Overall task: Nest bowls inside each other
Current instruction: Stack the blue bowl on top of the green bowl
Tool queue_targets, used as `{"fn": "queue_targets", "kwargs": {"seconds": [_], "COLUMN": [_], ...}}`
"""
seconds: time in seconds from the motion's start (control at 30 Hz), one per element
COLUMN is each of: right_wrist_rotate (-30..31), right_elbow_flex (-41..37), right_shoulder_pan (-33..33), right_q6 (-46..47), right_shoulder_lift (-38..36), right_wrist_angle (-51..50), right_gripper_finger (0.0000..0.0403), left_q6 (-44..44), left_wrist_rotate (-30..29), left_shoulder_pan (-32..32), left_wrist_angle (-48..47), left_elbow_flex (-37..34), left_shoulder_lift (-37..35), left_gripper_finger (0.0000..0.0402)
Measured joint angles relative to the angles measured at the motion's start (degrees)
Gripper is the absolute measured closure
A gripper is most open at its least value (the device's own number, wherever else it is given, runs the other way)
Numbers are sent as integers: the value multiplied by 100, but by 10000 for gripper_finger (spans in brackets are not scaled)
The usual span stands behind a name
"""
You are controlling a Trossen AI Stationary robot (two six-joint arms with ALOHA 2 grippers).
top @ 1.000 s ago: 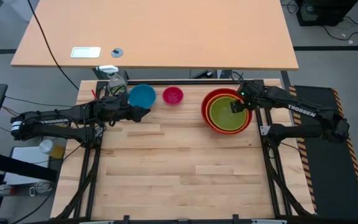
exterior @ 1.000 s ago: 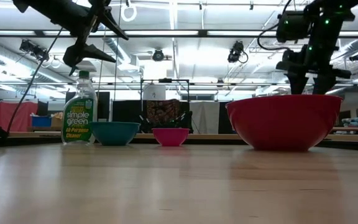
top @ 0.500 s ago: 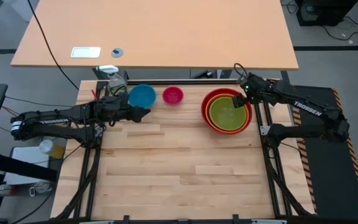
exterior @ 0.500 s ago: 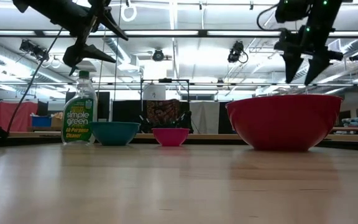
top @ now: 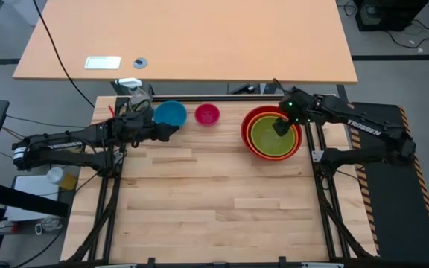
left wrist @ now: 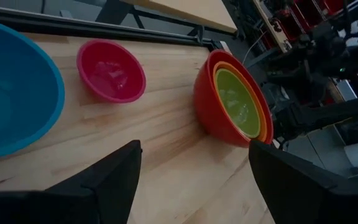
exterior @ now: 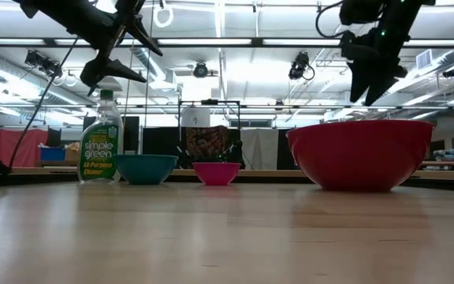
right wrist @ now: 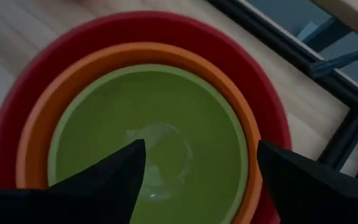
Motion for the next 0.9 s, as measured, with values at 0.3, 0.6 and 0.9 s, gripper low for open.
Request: {"fn": "queue_targets", "kwargs": {"seconds": [0.3,0.6,0.9], "right_wrist_rotate": [-345,-1101,-1364], "right_elbow_flex": [34,523,1257], "right_shoulder_pan": [138,203,422], "right_q6": [-270,-366,-980], "right_shoulder_lift": [115,268,808], "right_wrist_angle": [574,1033,1273], "right_gripper_finger": [90,110,137], "left_q6": [-2,1242,1612], "left_wrist_rotate": [-80,241,378], "left_shoulder_pan": [79,-138,-185], "left_wrist_angle": [-1,542,608], "left_elbow_flex": [0,13,11], "left_shoulder_lift": [0,347,1083], "left_gripper_finger": [102,102,111]}}
